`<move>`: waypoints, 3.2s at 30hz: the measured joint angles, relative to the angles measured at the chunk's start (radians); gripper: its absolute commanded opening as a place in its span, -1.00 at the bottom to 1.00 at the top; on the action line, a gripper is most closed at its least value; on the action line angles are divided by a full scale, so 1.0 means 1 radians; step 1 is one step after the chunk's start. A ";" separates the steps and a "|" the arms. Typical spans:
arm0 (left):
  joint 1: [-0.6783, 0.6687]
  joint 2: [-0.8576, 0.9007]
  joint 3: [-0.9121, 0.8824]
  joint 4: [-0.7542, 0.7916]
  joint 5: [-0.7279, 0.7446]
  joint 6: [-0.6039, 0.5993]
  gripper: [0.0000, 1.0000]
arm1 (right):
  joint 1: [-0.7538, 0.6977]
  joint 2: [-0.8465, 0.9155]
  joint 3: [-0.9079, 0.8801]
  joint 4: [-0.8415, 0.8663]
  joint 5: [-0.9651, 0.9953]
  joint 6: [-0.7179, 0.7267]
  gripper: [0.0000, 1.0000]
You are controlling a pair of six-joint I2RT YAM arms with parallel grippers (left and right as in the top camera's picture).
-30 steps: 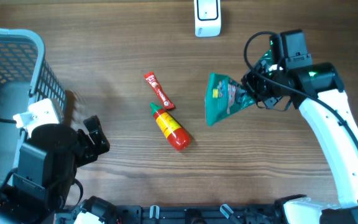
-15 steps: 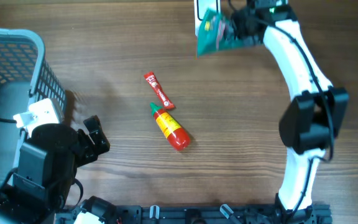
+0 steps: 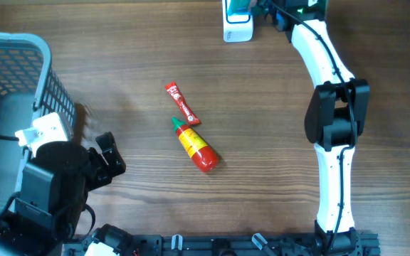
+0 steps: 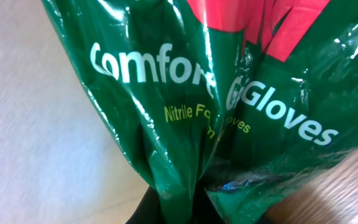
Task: Scan the item barcode
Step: 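Carry the gloves pack with the right gripper off to the right, then grasp the red-yellow sauce bottle with the right gripper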
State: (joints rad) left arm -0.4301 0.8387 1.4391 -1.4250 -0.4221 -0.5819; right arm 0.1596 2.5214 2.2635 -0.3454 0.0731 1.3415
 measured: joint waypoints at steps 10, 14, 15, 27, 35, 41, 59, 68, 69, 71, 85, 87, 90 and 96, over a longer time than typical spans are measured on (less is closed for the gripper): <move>0.000 0.000 0.000 0.000 0.000 0.000 1.00 | -0.001 0.011 0.282 -0.454 0.011 -0.053 -0.90; 0.000 0.000 0.000 0.000 0.000 0.000 1.00 | -0.101 0.004 0.497 -0.794 0.108 -0.088 -0.91; 0.000 0.000 0.000 0.001 0.000 0.000 1.00 | -0.137 -0.001 0.512 -0.852 0.132 -0.090 -0.91; 0.000 0.000 0.000 0.000 0.000 0.000 1.00 | -0.754 -0.002 0.235 -0.715 0.138 -0.895 -0.81; 0.000 0.000 0.000 0.000 0.000 0.000 1.00 | -0.875 -0.001 0.083 -0.670 0.022 -1.154 0.99; 0.000 0.000 0.000 0.000 0.000 0.000 1.00 | -0.826 -0.080 0.083 -0.723 -0.198 -1.153 1.00; 0.000 0.000 0.000 0.000 0.000 0.000 1.00 | 0.174 -0.236 0.060 -1.060 -0.571 -1.502 0.99; 0.000 0.000 0.000 0.000 0.000 0.000 1.00 | 0.551 -0.234 -0.276 -0.915 -0.384 -1.421 0.99; 0.000 0.000 0.000 0.000 0.000 0.000 1.00 | 0.583 -0.234 -0.302 -0.917 -0.375 -1.409 0.99; 0.000 0.000 0.000 0.000 0.000 0.000 1.00 | 0.613 -0.235 -0.344 -0.910 -0.334 -1.360 0.99; 0.000 0.000 0.000 0.000 0.000 0.000 1.00 | 0.695 -0.250 -0.546 -0.845 -0.114 -1.094 0.15; 0.000 0.000 0.000 0.000 0.000 0.000 1.00 | 0.680 -0.252 -0.547 -0.846 -0.133 -1.074 0.10; 0.000 0.000 0.000 0.000 0.000 0.000 1.00 | 0.649 -0.255 -0.548 -0.849 -0.214 -1.075 0.10; 0.000 0.000 0.000 0.000 0.000 0.000 1.00 | 0.526 -0.262 -0.548 -0.912 -0.554 -1.200 0.09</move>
State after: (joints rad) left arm -0.4301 0.8387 1.4391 -1.4246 -0.4221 -0.5819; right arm 0.6853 2.2593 1.7153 -1.2579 -0.4805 0.1417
